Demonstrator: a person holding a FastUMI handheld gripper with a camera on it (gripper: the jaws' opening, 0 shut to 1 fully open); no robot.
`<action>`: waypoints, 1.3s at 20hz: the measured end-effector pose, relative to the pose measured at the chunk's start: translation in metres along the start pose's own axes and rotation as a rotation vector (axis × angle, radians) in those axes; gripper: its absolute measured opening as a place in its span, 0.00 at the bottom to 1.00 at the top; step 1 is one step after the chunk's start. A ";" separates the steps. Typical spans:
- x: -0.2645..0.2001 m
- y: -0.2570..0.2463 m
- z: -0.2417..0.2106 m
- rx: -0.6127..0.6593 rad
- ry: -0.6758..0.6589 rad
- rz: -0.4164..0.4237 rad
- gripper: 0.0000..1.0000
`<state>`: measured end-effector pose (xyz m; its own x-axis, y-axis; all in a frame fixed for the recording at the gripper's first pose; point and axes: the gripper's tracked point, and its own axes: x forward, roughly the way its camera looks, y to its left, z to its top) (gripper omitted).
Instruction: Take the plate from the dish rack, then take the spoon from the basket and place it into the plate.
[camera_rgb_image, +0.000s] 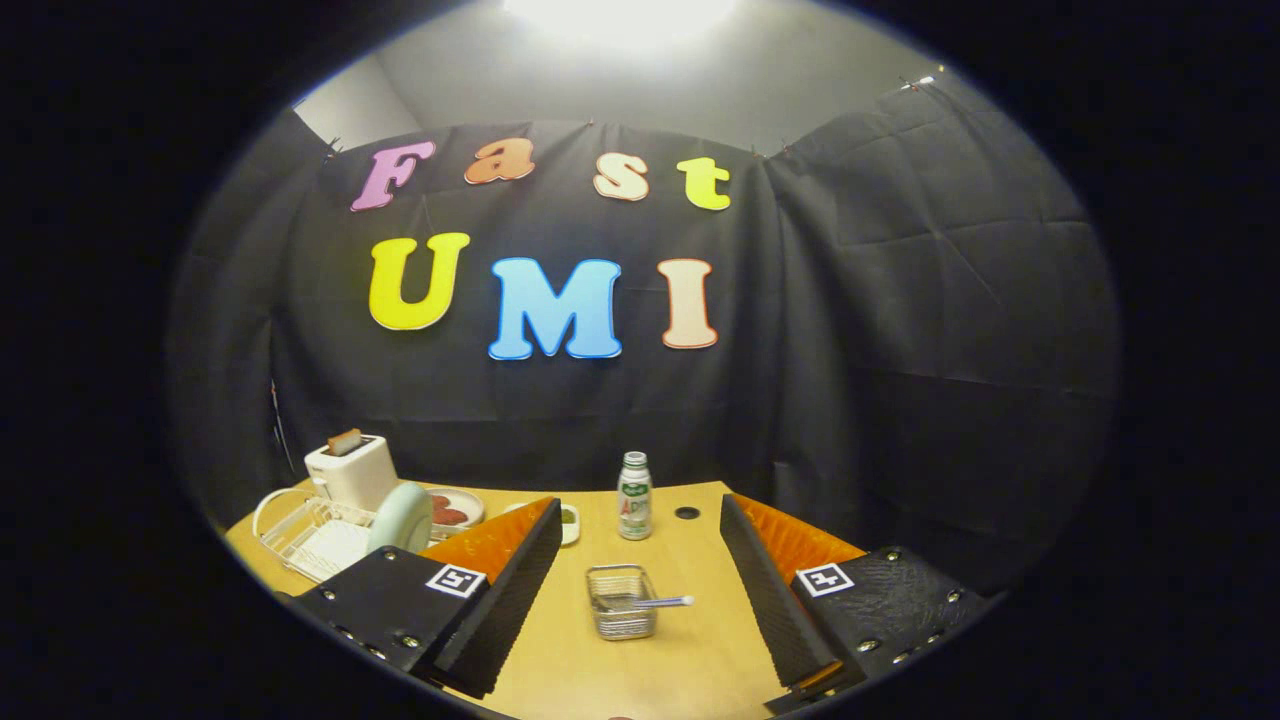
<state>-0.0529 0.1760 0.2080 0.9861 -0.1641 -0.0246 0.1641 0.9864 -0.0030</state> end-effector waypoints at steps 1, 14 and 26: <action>0.005 0.020 0.002 0.017 0.001 0.018 0.97; 0.091 0.197 -0.065 0.133 0.281 0.177 0.98; 0.144 0.248 -0.151 0.171 0.571 0.221 0.94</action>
<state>0.1257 0.3971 0.0525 0.8362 0.1164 -0.5359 0.0063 0.9751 0.2215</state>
